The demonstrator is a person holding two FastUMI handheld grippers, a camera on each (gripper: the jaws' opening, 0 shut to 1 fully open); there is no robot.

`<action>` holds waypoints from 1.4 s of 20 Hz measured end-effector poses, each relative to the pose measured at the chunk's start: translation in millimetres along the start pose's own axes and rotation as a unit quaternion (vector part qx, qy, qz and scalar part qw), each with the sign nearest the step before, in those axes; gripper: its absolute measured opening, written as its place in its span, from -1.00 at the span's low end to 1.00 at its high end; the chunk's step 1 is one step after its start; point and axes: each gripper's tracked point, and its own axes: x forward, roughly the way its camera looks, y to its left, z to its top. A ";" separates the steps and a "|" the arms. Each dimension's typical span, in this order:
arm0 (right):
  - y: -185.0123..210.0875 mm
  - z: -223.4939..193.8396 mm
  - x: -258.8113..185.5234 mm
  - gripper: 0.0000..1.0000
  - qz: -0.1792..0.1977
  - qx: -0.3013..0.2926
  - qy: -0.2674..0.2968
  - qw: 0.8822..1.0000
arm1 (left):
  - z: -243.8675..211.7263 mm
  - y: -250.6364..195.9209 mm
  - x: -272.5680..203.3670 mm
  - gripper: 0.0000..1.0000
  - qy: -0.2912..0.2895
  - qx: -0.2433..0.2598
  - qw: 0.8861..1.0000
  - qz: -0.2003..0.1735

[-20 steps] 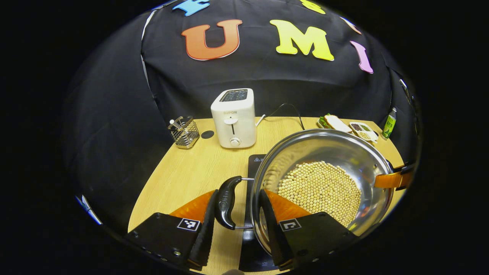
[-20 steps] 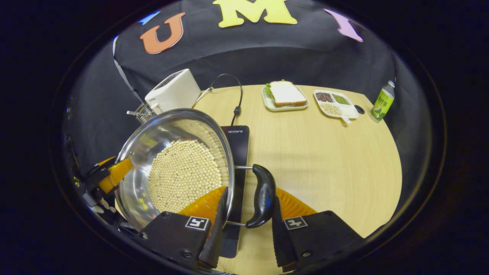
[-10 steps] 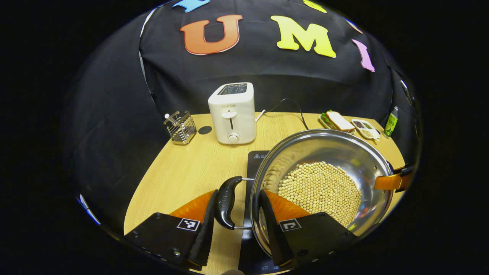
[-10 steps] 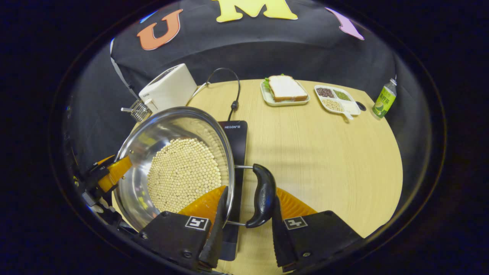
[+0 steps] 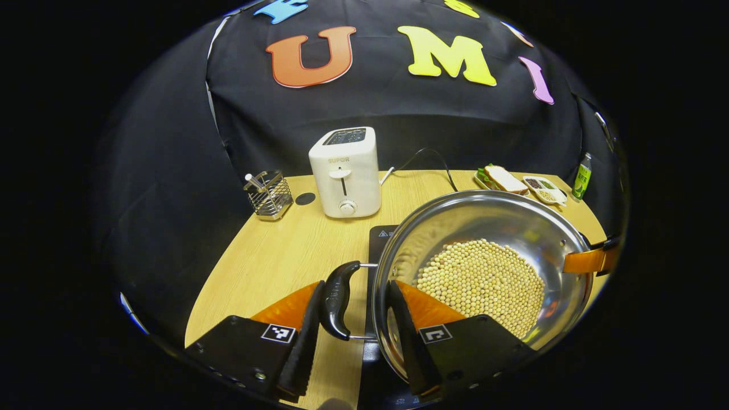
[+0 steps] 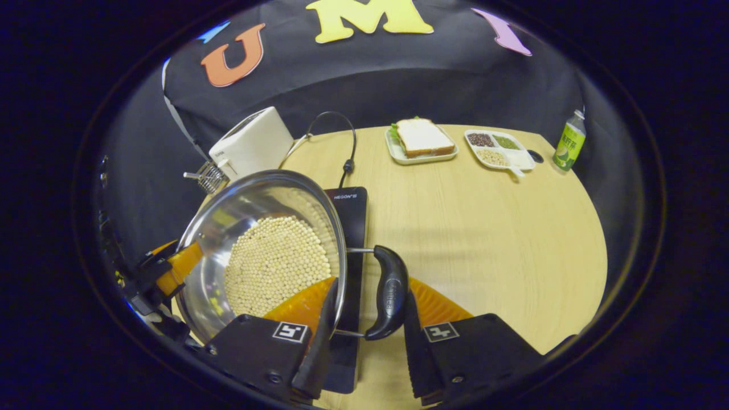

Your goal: First push the handle of the pot to place it horizontally, then grasp the pot with both hands and set it on the induction cooktop.

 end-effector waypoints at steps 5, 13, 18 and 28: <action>-9.8 0.6 -1.8 0.43 0.000 0.000 -0.013 1.000 | 18.4 15.4 -8.9 0.75 -0.044 0.023 0.998 0.029; -1.0 11.4 -49.4 0.87 0.049 -0.021 -0.082 0.995 | 37.0 21.1 -71.8 0.91 -0.101 0.007 0.993 0.057; -8.4 20.6 -91.7 0.89 0.046 -0.052 -0.127 0.989 | 50.7 -4.8 -112.1 0.91 -0.130 0.016 0.990 0.046; -58.7 18.4 -179.3 0.87 0.038 -0.060 -0.187 0.980 | 77.7 -83.9 -185.2 0.91 -0.177 0.002 0.984 0.018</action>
